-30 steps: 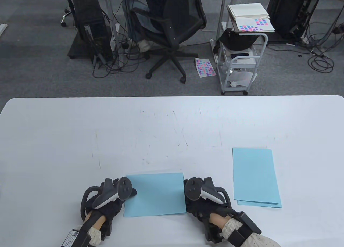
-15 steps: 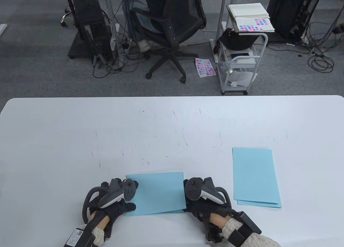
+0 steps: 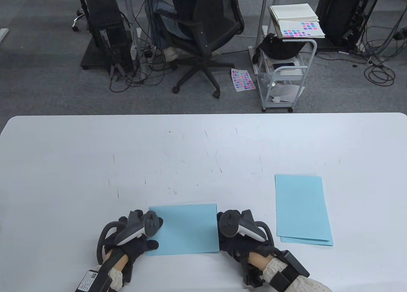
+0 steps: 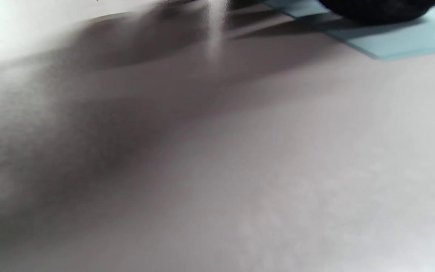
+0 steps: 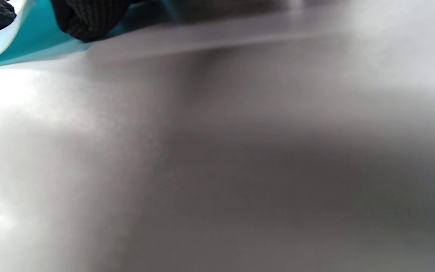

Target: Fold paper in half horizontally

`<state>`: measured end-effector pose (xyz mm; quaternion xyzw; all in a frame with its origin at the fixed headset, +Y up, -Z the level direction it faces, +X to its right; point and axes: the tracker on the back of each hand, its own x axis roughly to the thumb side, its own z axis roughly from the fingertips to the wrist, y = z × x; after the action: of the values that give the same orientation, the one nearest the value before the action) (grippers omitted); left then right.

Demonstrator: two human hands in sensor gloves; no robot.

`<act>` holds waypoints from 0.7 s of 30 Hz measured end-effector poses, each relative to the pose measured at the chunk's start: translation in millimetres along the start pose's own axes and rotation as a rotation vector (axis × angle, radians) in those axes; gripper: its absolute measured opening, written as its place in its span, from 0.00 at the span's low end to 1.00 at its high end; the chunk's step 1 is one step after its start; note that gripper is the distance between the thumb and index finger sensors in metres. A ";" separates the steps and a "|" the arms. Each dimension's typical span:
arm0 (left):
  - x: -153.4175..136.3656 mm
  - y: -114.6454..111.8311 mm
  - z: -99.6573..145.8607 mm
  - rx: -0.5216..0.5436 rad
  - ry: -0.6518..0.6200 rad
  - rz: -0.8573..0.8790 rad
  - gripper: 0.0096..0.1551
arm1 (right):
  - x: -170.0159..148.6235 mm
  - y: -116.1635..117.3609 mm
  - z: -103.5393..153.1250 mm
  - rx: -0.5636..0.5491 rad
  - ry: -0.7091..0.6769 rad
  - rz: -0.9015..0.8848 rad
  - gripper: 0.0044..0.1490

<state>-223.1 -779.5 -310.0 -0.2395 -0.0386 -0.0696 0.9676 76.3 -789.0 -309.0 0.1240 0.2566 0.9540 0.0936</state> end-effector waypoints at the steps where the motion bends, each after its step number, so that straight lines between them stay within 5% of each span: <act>1: -0.3 0.1 -0.1 0.000 0.002 -0.001 0.44 | -0.3 -0.2 -0.3 0.006 -0.004 -0.005 0.43; 8: -0.6 0.8 -0.7 -0.002 0.000 0.007 0.44 | -6.9 -11.2 1.7 -0.033 0.029 -0.069 0.42; 21: 6.5 0.8 -1.2 -0.006 -0.001 0.006 0.45 | -0.8 -79.7 21.7 -0.246 0.027 -0.197 0.41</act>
<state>-216.6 -780.1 -310.7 -0.2424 -0.0381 -0.0667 0.9671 92.5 -711.2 -331.9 0.0730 0.1497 0.9660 0.1975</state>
